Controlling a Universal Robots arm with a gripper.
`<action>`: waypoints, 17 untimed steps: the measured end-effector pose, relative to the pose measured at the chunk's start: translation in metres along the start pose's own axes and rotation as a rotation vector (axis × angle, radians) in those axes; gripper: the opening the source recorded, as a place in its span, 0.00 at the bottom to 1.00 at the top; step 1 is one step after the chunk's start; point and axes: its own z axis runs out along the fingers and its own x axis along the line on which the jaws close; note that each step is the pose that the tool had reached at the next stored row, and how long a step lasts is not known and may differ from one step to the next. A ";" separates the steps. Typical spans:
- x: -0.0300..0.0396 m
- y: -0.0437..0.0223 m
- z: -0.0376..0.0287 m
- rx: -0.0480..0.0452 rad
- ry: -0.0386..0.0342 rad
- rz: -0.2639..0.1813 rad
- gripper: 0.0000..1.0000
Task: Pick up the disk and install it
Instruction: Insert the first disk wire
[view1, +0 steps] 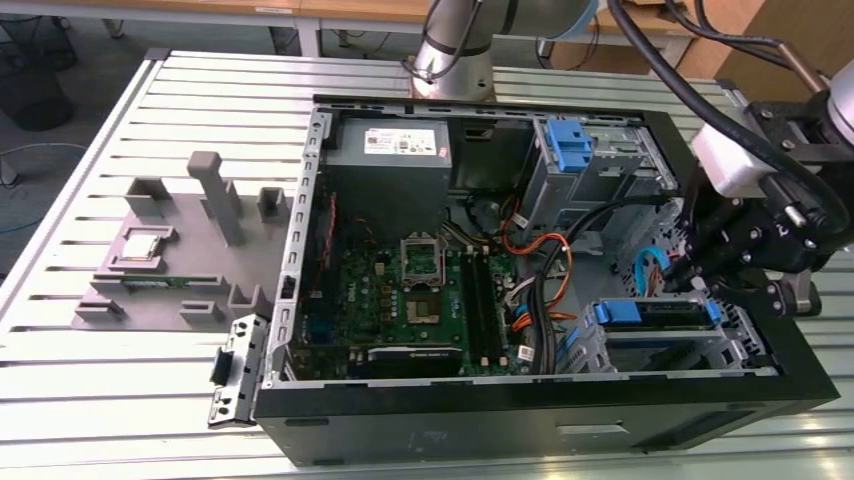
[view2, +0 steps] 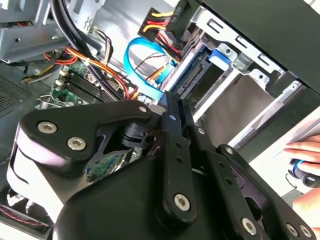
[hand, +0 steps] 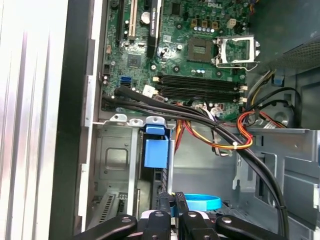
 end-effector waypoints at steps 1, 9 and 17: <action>0.0012 0.0006 0.0007 0.0017 0.0000 -0.002 0.16; 0.0034 0.0045 0.0062 0.0303 0.0021 -0.020 0.16; 0.0036 0.0056 0.0076 0.0474 0.0032 -0.025 0.16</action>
